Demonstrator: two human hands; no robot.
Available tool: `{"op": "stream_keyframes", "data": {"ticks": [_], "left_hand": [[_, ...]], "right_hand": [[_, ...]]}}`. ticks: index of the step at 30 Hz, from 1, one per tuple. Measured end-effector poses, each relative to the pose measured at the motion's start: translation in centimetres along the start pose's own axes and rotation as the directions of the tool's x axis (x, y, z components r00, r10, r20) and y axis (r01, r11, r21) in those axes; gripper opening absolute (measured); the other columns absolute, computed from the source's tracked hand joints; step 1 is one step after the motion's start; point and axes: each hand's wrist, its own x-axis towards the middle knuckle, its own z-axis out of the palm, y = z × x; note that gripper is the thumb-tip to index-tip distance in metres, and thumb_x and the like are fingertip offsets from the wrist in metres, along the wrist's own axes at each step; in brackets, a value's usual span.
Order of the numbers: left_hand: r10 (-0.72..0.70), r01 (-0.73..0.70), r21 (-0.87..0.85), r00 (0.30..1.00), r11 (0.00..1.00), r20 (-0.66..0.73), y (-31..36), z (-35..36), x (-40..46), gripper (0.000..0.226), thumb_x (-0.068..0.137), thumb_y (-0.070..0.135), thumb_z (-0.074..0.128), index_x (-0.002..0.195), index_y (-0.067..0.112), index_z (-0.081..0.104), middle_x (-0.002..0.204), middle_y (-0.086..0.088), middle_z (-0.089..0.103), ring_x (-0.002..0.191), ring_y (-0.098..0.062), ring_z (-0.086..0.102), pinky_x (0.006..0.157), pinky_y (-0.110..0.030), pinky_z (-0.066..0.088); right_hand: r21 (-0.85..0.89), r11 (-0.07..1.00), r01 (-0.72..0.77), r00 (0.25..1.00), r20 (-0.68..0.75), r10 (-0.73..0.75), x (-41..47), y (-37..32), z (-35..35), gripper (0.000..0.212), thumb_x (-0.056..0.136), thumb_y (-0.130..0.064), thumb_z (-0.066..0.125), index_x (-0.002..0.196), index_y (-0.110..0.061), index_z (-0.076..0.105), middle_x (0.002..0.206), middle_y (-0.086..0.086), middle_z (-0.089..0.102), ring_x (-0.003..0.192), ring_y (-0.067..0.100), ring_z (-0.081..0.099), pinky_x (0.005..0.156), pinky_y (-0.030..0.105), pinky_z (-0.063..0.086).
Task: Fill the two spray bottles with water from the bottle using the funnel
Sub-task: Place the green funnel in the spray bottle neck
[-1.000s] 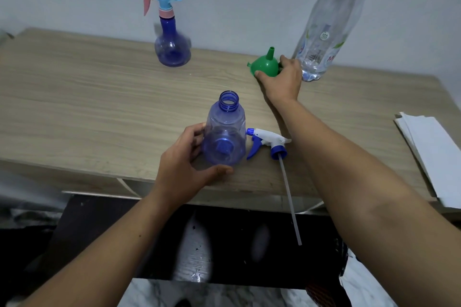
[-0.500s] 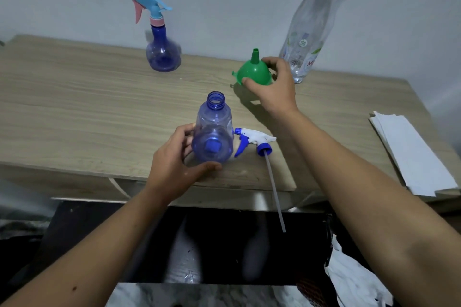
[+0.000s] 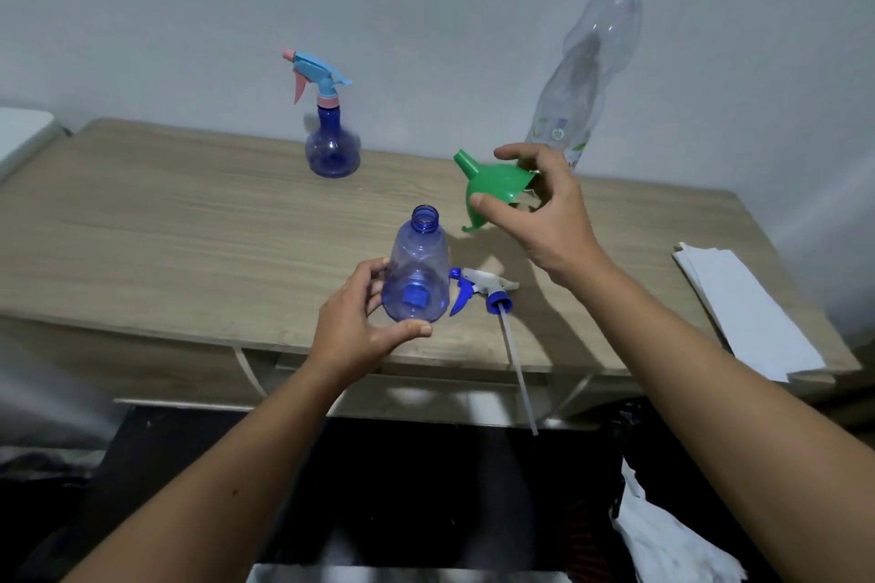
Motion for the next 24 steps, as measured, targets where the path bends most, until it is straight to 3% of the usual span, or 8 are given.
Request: {"op": "stream_keyframes", "data": {"ticks": [2, 4, 6, 9, 14, 17, 24], "left_hand": [[0.006, -0.006, 0.003, 1.0, 1.0, 0.005, 0.1, 0.0, -0.1, 0.108, 0.051, 0.054, 0.102, 0.144, 0.025, 0.055, 0.139, 0.005, 0.071, 0.125, -0.004, 0.069, 0.11, -0.041, 0.058], [0.009, -0.009, -0.004, 1.0, 1.0, 0.009, 0.2, -0.1, -0.1, 0.108, 0.051, 0.053, 0.103, 0.144, 0.024, 0.055, 0.139, 0.005, 0.07, 0.125, -0.004, 0.069, 0.109, -0.039, 0.058], [0.005, -0.005, -0.015, 1.0, 1.0, 0.011, 0.1, -0.1, -0.1, 0.107, 0.051, 0.051, 0.104, 0.143, 0.025, 0.056, 0.138, 0.006, 0.071, 0.125, -0.004, 0.069, 0.11, -0.04, 0.057], [-0.004, 0.005, -0.026, 1.0, 1.0, 0.011, 0.0, -0.1, -0.2, 0.106, 0.051, 0.047, 0.107, 0.142, 0.027, 0.056, 0.137, 0.007, 0.071, 0.126, -0.005, 0.069, 0.111, -0.04, 0.056], [0.002, -0.002, -0.025, 1.0, 1.0, 0.024, 0.0, -0.2, -0.2, 0.105, 0.055, 0.038, 0.108, 0.144, 0.026, 0.056, 0.14, 0.008, 0.069, 0.127, -0.002, 0.067, 0.112, -0.035, 0.055], [0.002, -0.002, -0.017, 1.0, 1.0, 0.026, 0.0, -0.2, -0.2, 0.106, 0.054, 0.042, 0.108, 0.145, 0.027, 0.055, 0.142, 0.009, 0.068, 0.128, -0.001, 0.066, 0.112, -0.033, 0.055], [0.009, -0.008, -0.018, 0.999, 1.0, 0.032, 0.0, -0.2, -0.2, 0.108, 0.054, 0.043, 0.107, 0.147, 0.027, 0.054, 0.143, 0.01, 0.067, 0.129, -0.001, 0.065, 0.112, -0.032, 0.055]], "right_hand": [[0.039, 0.999, -0.008, 1.0, 0.007, 0.008, -0.6, -0.8, -0.3, 0.06, 0.07, -0.036, 0.091, 0.118, -0.022, 0.059, 0.114, -0.01, 0.057, 0.101, 0.012, 0.061, 0.083, 0.016, 0.051], [0.072, 0.997, -0.016, 1.0, 0.022, 0.015, -1.1, -1.5, -0.6, 0.059, 0.071, -0.027, 0.094, 0.115, -0.018, 0.056, 0.112, -0.006, 0.059, 0.099, 0.01, 0.061, 0.079, 0.012, 0.049], [0.093, 0.996, -0.01, 0.999, 0.045, 0.006, -1.5, -2.5, -0.6, 0.057, 0.071, -0.03, 0.095, 0.114, -0.02, 0.058, 0.114, 0.001, 0.063, 0.096, 0.011, 0.061, 0.077, 0.018, 0.052], [0.078, 0.997, 0.031, 0.997, 0.066, -0.036, -1.9, -3.7, -0.7, 0.057, 0.068, -0.046, 0.093, 0.115, -0.029, 0.067, 0.119, -0.001, 0.062, 0.101, 0.013, 0.064, 0.086, 0.031, 0.056], [0.11, 0.993, 0.038, 0.998, 0.035, -0.042, -2.3, -4.6, -0.5, 0.079, 0.06, -0.046, 0.097, 0.128, -0.029, 0.061, 0.114, -0.008, 0.062, 0.1, 0.007, 0.062, 0.087, 0.022, 0.05], [0.093, 0.995, 0.021, 0.999, 0.042, -0.025, -2.2, -5.1, -0.5, 0.076, 0.058, -0.052, 0.095, 0.124, -0.027, 0.066, 0.115, -0.014, 0.07, 0.104, 0.004, 0.065, 0.091, 0.02, 0.05], [0.071, 0.997, 0.041, 0.998, 0.049, -0.045, -1.5, -6.2, -0.1, 0.073, 0.062, -0.053, 0.096, 0.126, -0.029, 0.069, 0.124, -0.005, 0.07, 0.115, 0.013, 0.067, 0.102, 0.031, 0.054]]}}
